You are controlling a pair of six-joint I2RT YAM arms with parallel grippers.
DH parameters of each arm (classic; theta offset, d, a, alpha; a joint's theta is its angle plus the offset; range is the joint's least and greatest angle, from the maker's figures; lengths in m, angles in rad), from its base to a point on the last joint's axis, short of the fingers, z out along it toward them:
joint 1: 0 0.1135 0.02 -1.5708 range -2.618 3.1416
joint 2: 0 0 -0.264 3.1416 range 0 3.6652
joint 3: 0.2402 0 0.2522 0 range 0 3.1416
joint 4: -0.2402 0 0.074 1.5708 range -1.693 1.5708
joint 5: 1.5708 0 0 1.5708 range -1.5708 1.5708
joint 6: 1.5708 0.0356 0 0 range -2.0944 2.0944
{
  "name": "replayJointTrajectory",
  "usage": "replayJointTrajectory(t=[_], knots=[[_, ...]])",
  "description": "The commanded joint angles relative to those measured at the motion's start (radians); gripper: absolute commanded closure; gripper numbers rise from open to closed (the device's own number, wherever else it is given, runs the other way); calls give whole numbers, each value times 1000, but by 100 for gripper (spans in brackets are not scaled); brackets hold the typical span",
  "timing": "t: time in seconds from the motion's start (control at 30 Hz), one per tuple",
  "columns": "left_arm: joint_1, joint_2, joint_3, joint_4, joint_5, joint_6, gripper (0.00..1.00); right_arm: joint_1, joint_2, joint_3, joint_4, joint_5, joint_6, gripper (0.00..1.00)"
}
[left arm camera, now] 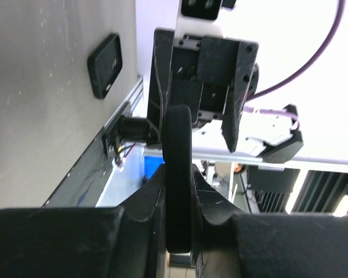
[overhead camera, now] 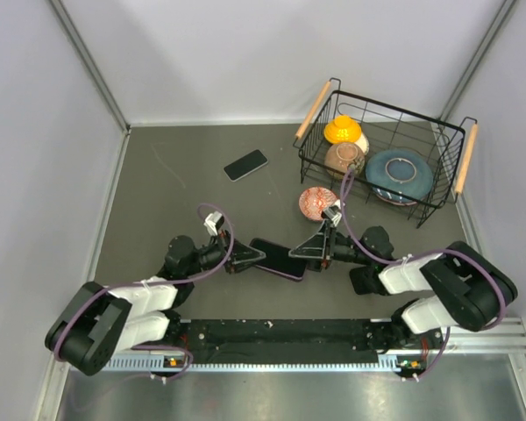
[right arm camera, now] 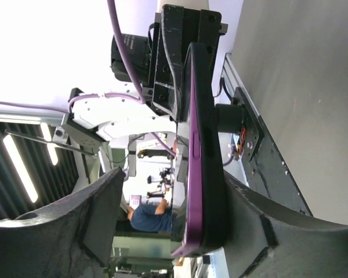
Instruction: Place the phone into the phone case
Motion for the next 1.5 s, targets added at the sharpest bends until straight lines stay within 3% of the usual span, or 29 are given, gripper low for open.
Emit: replayJointTrajectory(t=[0.0,0.33,0.53,0.73,0.87,0.93,1.03,1.1,1.2,1.3,1.47], knots=[[5,-36,-12,200,-155,-117,100,0,-54,-17,327,71,33,41],[5,-62,-31,290,-245,-219,100,2,-185,-67,337,134,48,47],[4,-15,-46,401,-226,-272,100,2,-271,-94,289,226,17,53],[5,46,-52,501,-176,-307,100,0,-267,-64,259,234,-4,51],[5,82,-61,589,-174,-331,100,2,-255,-44,256,236,-9,72],[4,93,-58,598,-168,-334,100,0,-256,-40,256,237,-16,77],[5,97,-57,607,-162,-341,100,0,-255,-40,256,242,-33,73],[5,103,-55,622,-160,-346,100,2,-252,-44,255,249,-33,59],[5,112,-55,641,-153,-355,100,0,-239,-41,256,260,-32,50],[5,128,-52,671,-142,-366,100,2,-235,-37,249,268,-29,51],[4,125,-48,682,-110,-361,100,0,-229,-47,244,305,-26,63]])
